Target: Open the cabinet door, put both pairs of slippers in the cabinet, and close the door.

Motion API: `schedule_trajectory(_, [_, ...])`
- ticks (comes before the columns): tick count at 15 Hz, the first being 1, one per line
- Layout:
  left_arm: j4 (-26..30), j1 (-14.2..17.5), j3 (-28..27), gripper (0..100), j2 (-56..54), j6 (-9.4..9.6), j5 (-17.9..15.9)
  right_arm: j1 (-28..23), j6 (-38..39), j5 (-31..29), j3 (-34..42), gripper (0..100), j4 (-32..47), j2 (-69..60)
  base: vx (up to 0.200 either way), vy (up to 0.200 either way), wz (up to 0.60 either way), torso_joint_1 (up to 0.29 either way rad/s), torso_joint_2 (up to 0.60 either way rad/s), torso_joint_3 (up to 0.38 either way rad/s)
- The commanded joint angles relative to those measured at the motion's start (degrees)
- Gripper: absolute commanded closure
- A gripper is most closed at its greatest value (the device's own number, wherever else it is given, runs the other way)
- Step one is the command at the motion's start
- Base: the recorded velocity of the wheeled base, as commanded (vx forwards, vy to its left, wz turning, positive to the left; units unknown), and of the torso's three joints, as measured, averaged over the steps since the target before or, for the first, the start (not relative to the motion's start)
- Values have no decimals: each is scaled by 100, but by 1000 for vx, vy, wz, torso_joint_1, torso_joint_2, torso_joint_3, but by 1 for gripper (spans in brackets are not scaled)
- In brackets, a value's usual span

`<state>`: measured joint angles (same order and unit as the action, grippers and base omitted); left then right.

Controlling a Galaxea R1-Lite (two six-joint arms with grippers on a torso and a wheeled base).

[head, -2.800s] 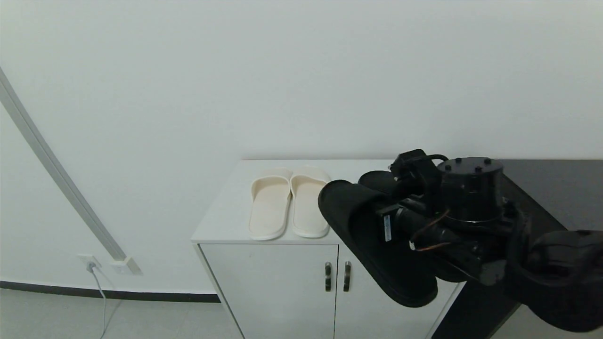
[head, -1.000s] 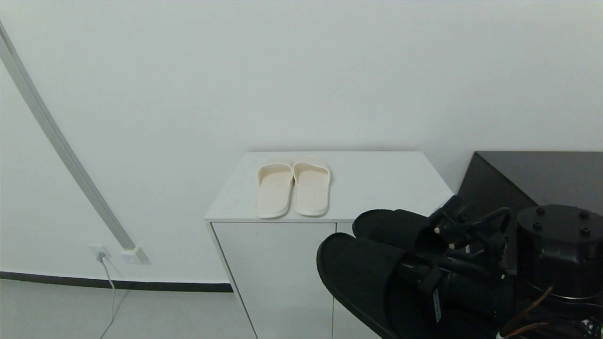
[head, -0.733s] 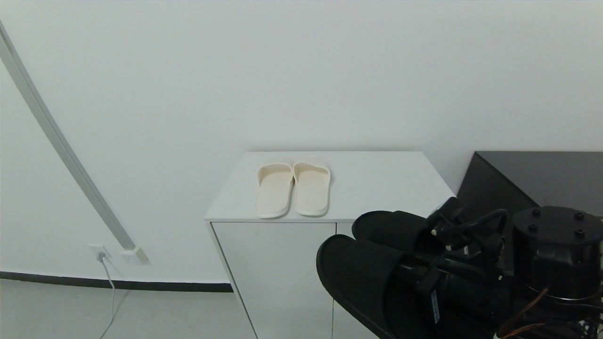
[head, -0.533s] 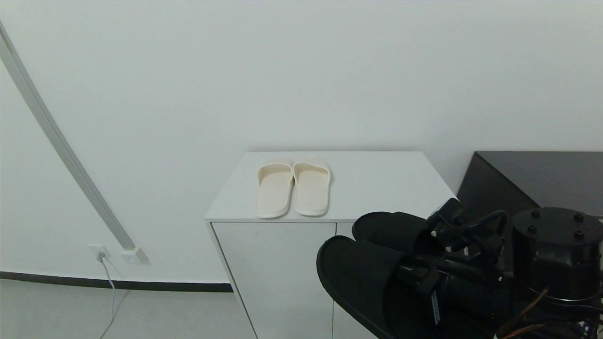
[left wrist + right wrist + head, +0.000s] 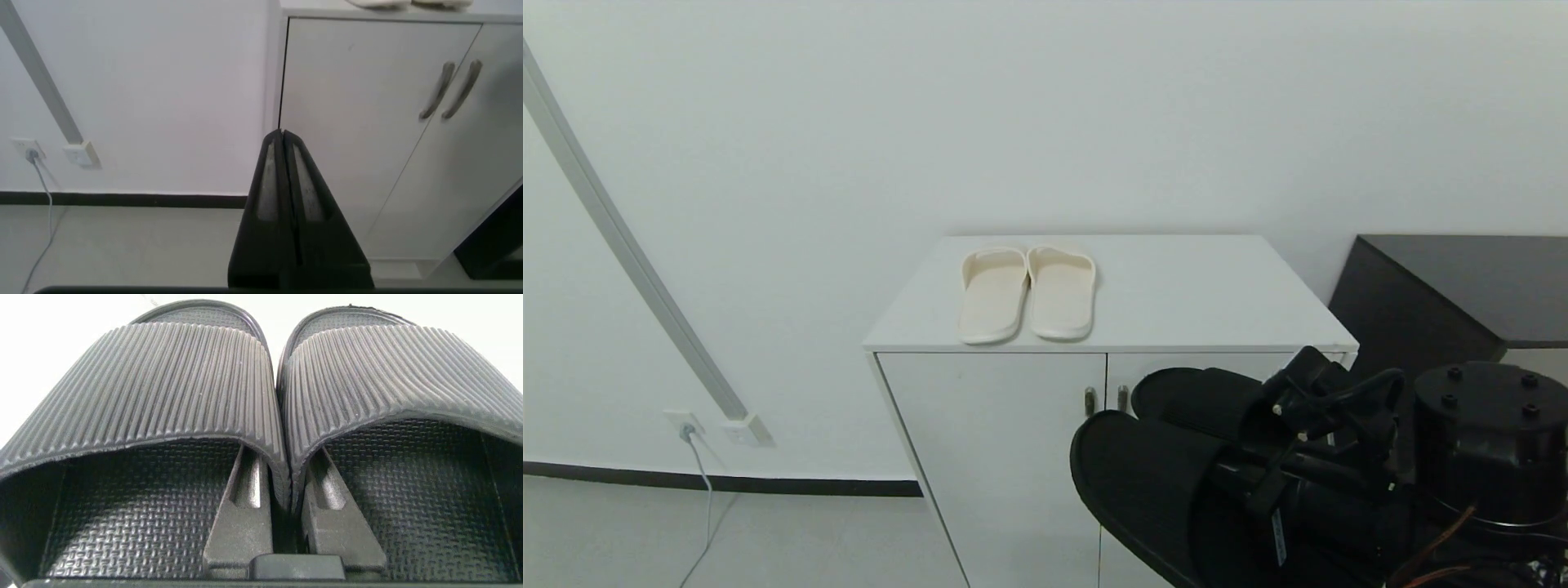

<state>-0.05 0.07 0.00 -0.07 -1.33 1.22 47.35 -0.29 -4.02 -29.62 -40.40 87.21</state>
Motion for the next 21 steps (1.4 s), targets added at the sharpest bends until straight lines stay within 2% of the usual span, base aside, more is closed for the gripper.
schedule_trajectory(1, [-4,-7,0,100,7,27,-16,2,-6,-2,0,100,-3,33,0,0,0,-222,544,320])
schedule_trajectory(2, [-4,-7,0,100,7,27,-16,2,3,-2,9,100,-3,33,0,0,0,-207,549,315])
schedule_trajectory(3, [5,-7,0,0,7,27,-16,2,-6,-2,9,100,-3,33,0,0,0,-203,535,315])
schedule_trajectory(14, [-4,1,0,0,7,36,-8,11,3,7,97,100,-29,24,0,0,0,-172,499,324])
schedule_trajectory(21, [-4,-7,0,0,7,36,-8,29,-6,16,141,100,-100,121,0,0,0,-93,456,350])
